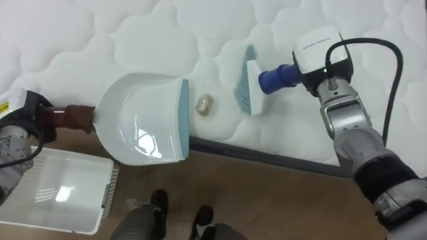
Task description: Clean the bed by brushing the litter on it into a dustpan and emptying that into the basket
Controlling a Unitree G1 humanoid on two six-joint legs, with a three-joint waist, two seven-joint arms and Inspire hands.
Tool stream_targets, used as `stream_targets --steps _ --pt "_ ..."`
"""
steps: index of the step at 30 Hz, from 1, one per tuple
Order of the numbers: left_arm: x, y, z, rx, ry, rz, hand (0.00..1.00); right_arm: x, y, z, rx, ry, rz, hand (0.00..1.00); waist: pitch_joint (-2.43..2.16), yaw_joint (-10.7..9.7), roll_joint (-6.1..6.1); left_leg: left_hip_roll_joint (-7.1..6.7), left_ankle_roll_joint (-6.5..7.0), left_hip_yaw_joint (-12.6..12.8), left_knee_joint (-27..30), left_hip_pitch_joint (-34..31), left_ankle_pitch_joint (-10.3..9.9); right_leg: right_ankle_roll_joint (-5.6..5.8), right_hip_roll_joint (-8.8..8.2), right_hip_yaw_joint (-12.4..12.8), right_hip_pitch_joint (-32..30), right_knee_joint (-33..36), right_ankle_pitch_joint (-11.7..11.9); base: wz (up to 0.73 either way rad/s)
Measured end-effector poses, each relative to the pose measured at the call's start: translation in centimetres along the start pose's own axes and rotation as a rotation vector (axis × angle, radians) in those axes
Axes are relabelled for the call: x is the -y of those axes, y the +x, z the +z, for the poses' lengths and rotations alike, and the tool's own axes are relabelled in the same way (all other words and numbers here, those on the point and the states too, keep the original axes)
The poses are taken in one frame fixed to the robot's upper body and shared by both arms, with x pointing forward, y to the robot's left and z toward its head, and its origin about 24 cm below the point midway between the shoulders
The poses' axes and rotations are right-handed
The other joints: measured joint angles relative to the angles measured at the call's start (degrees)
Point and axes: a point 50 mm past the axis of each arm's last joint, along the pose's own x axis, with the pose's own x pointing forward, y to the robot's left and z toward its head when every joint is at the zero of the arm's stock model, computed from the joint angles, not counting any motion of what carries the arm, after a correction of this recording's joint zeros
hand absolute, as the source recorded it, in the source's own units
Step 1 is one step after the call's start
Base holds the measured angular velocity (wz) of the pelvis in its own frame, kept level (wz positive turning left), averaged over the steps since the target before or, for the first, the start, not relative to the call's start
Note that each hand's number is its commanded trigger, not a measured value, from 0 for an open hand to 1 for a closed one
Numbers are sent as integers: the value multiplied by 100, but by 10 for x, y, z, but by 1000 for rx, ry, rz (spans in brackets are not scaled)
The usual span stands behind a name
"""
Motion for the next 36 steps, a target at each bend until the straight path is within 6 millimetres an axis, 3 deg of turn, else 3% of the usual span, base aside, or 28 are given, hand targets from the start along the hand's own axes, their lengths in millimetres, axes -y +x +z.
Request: stream_targets --steps 14,17,27,36 --pt "4 -2 -1 33 25 -9 100 17 -3 25 122 20 -43 100 -13 32 25 10 -3 -53 140 -121 -2 -16 -30 -118 -110 127 -8 0" --pt "0 -2 2 71 105 20 100 18 -3 29 127 43 -25 100 -16 42 32 30 -4 -52 194 -143 -2 -18 -21 -100 -141 175 -10 -1" --pt "-1 -2 0 89 275 48 100 -3 -16 38 139 112 116 100 -55 217 133 44 -28 -4 219 -66 8 -85 -15 -13 -112 238 -43 -4" --pt "0 -3 1 122 409 63 100 -14 -24 42 149 159 170 100 -62 290 130 14 -49 9 232 -88 18 -122 -69 -40 -176 335 -127 2"
